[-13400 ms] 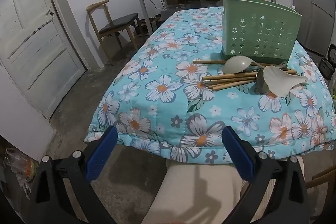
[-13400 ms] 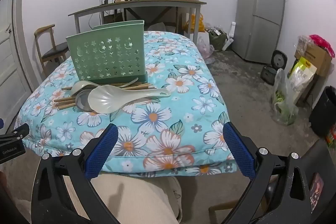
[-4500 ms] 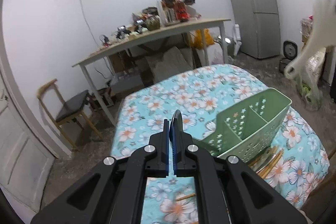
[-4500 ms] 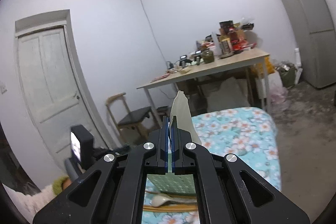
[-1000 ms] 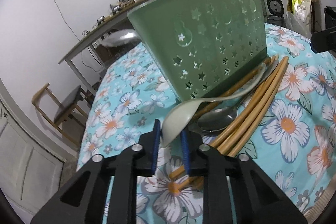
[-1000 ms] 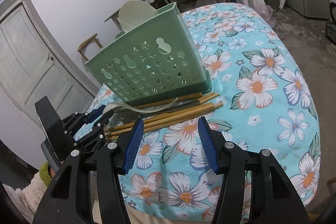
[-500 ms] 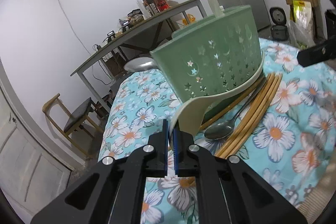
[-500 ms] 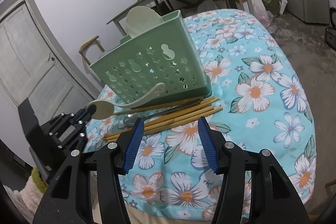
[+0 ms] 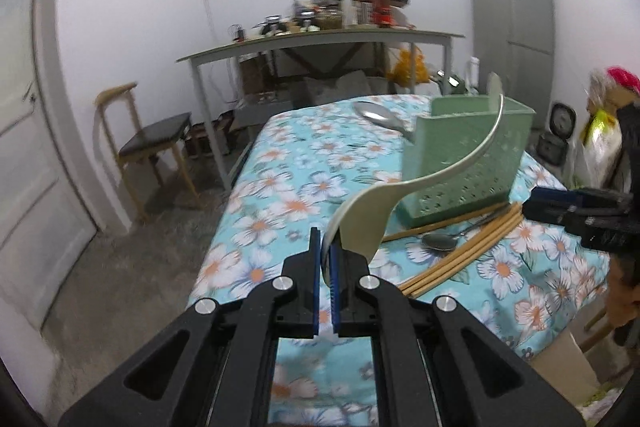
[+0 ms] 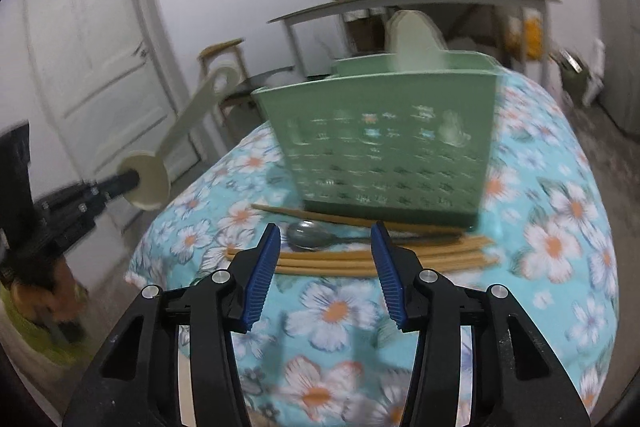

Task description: Organize utensils

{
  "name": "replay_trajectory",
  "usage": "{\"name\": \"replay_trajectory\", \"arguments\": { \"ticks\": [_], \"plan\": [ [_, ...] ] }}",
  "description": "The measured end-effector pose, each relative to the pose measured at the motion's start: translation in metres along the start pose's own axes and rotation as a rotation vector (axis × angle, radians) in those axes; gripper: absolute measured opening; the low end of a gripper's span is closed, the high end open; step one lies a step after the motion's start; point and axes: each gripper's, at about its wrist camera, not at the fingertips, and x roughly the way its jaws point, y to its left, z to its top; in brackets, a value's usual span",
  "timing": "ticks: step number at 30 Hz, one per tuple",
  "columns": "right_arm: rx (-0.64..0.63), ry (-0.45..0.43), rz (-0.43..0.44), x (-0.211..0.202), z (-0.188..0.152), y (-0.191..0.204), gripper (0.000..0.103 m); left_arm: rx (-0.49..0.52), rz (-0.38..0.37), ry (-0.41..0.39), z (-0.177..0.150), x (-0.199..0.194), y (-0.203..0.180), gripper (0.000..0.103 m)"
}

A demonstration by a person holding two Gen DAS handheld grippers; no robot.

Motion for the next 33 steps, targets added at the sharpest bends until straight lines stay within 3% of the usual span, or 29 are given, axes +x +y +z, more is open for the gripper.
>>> {"name": "replay_trajectory", "arguments": {
  "ticks": [8,15,24,28,33],
  "plan": [
    [-0.223,0.063,-0.02,0.054,0.007,0.04,0.044,-0.07,0.046,0.003,-0.013,0.001,0.027,0.003],
    [-0.361,0.18,-0.082,0.098,0.003,0.059,0.034,-0.114,0.047,0.015,-0.022,0.012,0.04,0.003],
    [-0.361,0.29,-0.174,0.131,0.0,0.053,0.023,-0.158,0.038,0.02,-0.027,0.022,0.054,0.003],
    [-0.368,0.292,-0.207,0.133,0.0,0.057,0.009,-0.174,0.036,0.014,-0.027,0.019,0.059,0.003],
    [-0.353,0.257,-0.217,0.124,0.004,0.062,0.006,-0.182,0.041,-0.007,-0.024,0.012,0.063,0.003]
  ]
}}
